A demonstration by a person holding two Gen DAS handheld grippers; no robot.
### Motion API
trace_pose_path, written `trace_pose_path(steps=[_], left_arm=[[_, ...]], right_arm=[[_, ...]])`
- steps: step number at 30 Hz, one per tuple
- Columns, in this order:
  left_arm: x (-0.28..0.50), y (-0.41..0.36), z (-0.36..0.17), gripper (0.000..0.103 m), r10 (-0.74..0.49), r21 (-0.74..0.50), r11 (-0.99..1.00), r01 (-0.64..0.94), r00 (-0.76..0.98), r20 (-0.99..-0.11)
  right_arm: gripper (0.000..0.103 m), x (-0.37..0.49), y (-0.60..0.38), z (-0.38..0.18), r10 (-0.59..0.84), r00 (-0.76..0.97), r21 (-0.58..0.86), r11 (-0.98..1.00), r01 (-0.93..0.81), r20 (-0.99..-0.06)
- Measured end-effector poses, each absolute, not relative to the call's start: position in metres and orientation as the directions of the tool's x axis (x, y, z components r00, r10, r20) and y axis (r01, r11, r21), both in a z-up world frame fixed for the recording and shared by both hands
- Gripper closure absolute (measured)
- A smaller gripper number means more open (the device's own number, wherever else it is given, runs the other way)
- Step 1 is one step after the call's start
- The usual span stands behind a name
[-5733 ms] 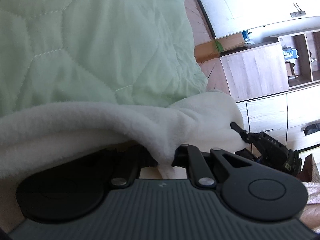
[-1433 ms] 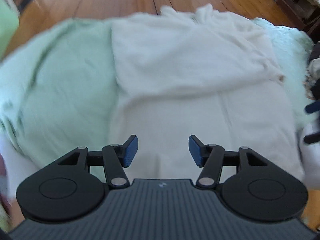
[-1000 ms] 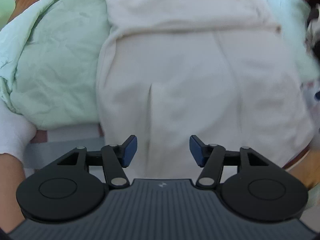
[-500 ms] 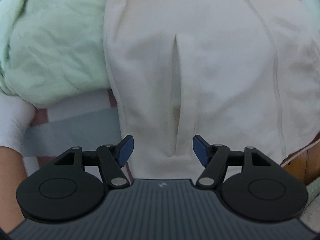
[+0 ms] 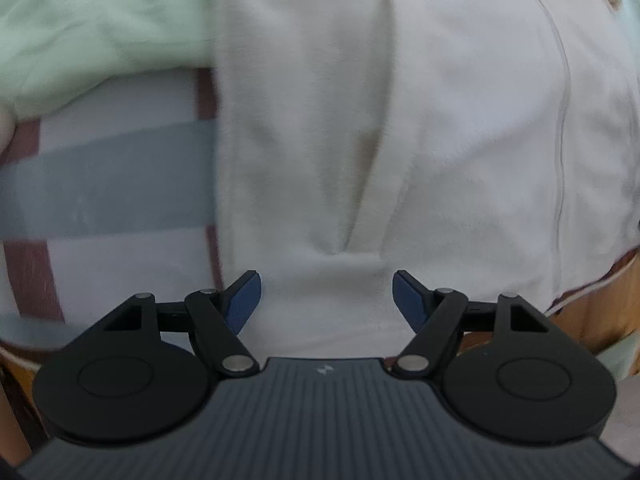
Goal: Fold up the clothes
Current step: 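Grasp the fleece hem edge with both grippers side by side, then lift the hem with both grippers and fold it over toward the collar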
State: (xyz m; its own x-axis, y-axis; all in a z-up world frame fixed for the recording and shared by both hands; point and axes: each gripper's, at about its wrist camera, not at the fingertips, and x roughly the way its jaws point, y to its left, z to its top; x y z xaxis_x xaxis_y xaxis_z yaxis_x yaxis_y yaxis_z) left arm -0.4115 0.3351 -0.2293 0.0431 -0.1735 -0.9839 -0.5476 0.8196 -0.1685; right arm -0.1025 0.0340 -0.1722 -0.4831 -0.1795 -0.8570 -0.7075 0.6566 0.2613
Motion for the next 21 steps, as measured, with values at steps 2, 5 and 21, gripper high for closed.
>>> trace_pose_path(steps=[2, 5, 21], left_arm=[[-0.413, 0.339, -0.227, 0.028, -0.129, -0.137, 0.829, -0.542, 0.053, -0.99], [-0.415, 0.341, -0.232, 0.023, -0.083, -0.093, 0.845, -0.526, 0.043, -0.996], [-0.398, 0.318, -0.219, 0.089, -0.157, -0.157, 0.883, -0.442, 0.036, -0.987]], right_arm=[[0.02, -0.102, 0.036, -0.175, -0.175, -0.502, 0.278, 0.658, -0.699, -0.847], [0.02, -0.106, 0.035, -0.179, -0.179, -0.505, 0.281, 0.654, -0.702, -0.844], [0.091, -0.137, 0.057, -0.162, -0.225, -0.337, 0.222, 0.417, -0.881, -0.914]])
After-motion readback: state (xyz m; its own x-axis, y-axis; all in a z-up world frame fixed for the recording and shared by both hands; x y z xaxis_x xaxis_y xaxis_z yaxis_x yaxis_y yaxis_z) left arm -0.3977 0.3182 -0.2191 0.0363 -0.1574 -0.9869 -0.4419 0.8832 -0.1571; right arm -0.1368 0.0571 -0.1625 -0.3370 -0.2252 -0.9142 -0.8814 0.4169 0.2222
